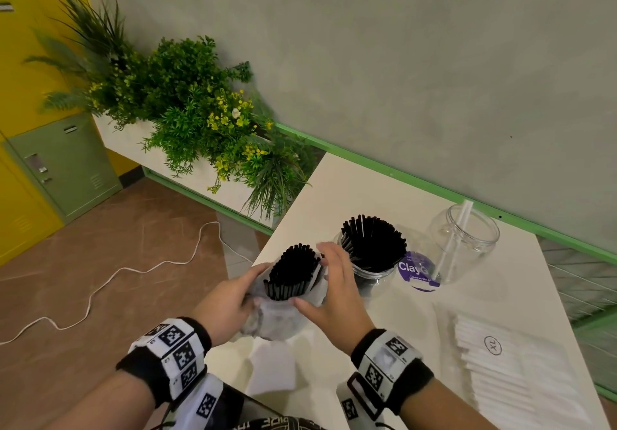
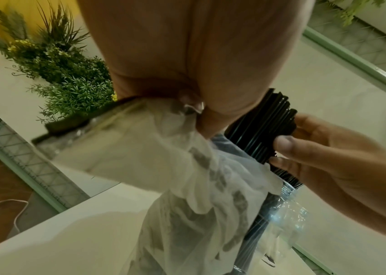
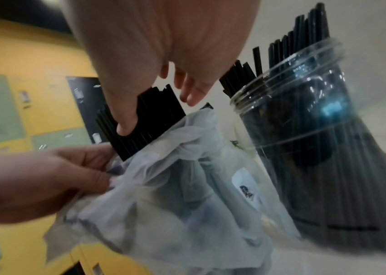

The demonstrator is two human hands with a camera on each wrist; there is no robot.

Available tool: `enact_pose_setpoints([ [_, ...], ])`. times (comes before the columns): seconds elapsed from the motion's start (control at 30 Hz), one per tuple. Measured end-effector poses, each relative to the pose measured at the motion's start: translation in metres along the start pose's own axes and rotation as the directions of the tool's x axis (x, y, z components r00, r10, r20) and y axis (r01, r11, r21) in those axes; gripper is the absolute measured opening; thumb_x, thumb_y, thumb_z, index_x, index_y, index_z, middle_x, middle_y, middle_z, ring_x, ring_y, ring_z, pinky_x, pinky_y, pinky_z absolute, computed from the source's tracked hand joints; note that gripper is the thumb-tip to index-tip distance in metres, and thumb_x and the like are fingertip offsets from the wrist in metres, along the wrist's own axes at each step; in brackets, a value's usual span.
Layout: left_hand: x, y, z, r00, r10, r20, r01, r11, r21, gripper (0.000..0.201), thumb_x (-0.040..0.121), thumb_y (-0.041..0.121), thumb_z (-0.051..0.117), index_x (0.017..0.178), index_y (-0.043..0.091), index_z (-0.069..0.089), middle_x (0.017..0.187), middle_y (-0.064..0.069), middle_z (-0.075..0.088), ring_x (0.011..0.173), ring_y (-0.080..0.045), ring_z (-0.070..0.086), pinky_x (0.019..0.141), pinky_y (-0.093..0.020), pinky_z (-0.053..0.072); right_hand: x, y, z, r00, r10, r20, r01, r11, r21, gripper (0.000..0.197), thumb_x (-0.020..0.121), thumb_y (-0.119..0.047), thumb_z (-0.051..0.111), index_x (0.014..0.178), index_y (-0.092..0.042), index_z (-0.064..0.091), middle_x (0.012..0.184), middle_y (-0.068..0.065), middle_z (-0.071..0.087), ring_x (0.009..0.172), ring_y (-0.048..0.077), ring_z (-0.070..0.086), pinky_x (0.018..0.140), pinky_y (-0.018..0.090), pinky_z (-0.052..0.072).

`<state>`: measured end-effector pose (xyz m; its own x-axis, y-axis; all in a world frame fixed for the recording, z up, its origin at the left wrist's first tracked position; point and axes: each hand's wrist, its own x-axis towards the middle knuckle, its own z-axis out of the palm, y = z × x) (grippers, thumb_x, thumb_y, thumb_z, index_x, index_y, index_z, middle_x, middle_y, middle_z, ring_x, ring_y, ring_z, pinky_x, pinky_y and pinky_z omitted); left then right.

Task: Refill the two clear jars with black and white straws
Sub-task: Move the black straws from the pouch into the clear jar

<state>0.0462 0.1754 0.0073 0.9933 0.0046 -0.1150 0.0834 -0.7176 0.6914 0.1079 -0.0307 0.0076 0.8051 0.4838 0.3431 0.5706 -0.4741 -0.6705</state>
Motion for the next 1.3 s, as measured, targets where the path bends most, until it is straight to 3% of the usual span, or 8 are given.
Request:
enact_pose_setpoints([
  [0.1, 0.001, -0.001, 0.000, 1.000, -0.018, 0.007, 0.018, 1.000, 0.021, 0.059, 0.092, 0.008, 0.046, 0.142, 0.034, 0.031, 0.116, -0.005, 0.066, 0.098, -0.018, 0.063, 0.077, -0.024, 0.046, 0.010, 0.001, 0.005, 0.979, 0.179, 0.099, -0.193, 0.969, 0.156, 0.101, 0.069, -0.030, 0.084, 0.147, -0.019, 0.022, 0.133, -0.010, 0.039, 0.126, 0.006, 0.038, 0.108, 0.021, 0.031],
  [0.17, 0.001, 0.000, 0.001, 1.000, -0.015, 0.008, 0.015, 1.000, 0.024, 0.056, 0.093, 0.011, 0.047, 0.142, 0.032, 0.032, 0.116, -0.004, 0.066, 0.101, -0.019, 0.062, 0.078, -0.026, 0.046, 0.016, 0.005, 0.010, 0.965, 0.220, 0.144, -0.239, 0.962, 0.134, 0.089, 0.068, -0.029, 0.085, 0.141, -0.020, 0.036, 0.125, -0.010, 0.046, 0.120, 0.006, 0.041, 0.108, 0.024, 0.032],
  [0.37, 0.003, 0.002, -0.001, 0.998, -0.046, 0.037, 0.048, 0.997, -0.063, 0.069, 0.080, 0.039, 0.071, 0.138, 0.026, 0.037, 0.120, 0.005, 0.064, 0.107, -0.010, 0.059, 0.086, -0.027, 0.047, 0.021, 0.013, 0.021, 0.980, 0.159, 0.119, -0.171, 0.980, 0.103, 0.044, 0.064, -0.026, 0.086, 0.100, -0.022, 0.060, 0.098, -0.003, 0.058, 0.101, 0.019, 0.051, 0.089, 0.019, 0.038],
  [0.67, 0.005, 0.003, -0.004, 0.993, -0.116, -0.028, 0.115, 0.993, -0.029, 0.069, 0.080, 0.047, 0.068, 0.139, 0.025, 0.038, 0.116, -0.002, 0.067, 0.103, -0.018, 0.062, 0.085, -0.035, 0.050, 0.030, 0.000, 0.006, 0.990, 0.121, 0.065, -0.135, 0.947, 0.293, 0.036, 0.067, -0.043, 0.078, 0.076, -0.015, 0.057, 0.081, -0.001, 0.056, 0.081, 0.016, 0.055, 0.075, 0.025, 0.045],
  [0.87, 0.008, 0.003, -0.005, 0.992, -0.124, -0.037, 0.124, 0.992, -0.017, 0.073, 0.081, 0.050, 0.065, 0.142, 0.025, 0.034, 0.115, -0.004, 0.067, 0.103, -0.020, 0.062, 0.086, -0.037, 0.050, 0.046, -0.030, -0.033, 0.978, 0.187, 0.088, -0.206, 0.844, 0.495, 0.026, 0.084, -0.020, 0.073, 0.082, -0.001, 0.056, 0.075, 0.007, 0.058, 0.074, 0.015, 0.057, 0.074, 0.028, 0.046],
  [1.0, 0.009, 0.007, -0.006, 0.991, -0.126, -0.034, 0.126, 0.992, -0.004, 0.068, 0.084, 0.048, 0.062, 0.141, 0.024, 0.034, 0.105, -0.008, 0.069, 0.093, -0.020, 0.064, 0.082, -0.037, 0.051, 0.058, -0.057, -0.059, 0.980, 0.181, -0.078, -0.109, 0.828, 0.551, 0.009, 0.091, -0.009, 0.062, 0.091, -0.010, 0.053, 0.082, 0.010, 0.066, 0.085, 0.024, 0.064, 0.089, 0.039, 0.050],
  [1.13, 0.010, 0.011, -0.007, 0.993, -0.110, -0.029, 0.111, 0.994, 0.015, 0.064, 0.085, 0.045, 0.062, 0.140, 0.024, 0.037, 0.112, -0.005, 0.067, 0.099, -0.021, 0.061, 0.074, -0.029, 0.046, 0.069, -0.066, -0.069, 0.952, 0.199, -0.231, -0.021, 0.799, 0.601, 0.028, 0.094, -0.001, 0.054, 0.110, -0.019, 0.042, 0.084, 0.000, 0.065, 0.088, 0.029, 0.068, 0.093, 0.057, 0.047],
  [1.3, 0.012, 0.013, -0.008, 0.995, -0.102, -0.020, 0.102, 0.995, 0.011, 0.063, 0.086, 0.043, 0.062, 0.140, 0.023, 0.036, 0.116, -0.004, 0.065, 0.102, -0.019, 0.060, 0.072, -0.026, 0.042, 0.072, -0.073, -0.083, 0.920, 0.196, -0.339, 0.040, 0.814, 0.580, 0.050, 0.093, 0.009, 0.048, 0.122, -0.029, 0.038, 0.091, 0.005, 0.062, 0.090, 0.029, 0.068, 0.085, 0.061, 0.050],
])
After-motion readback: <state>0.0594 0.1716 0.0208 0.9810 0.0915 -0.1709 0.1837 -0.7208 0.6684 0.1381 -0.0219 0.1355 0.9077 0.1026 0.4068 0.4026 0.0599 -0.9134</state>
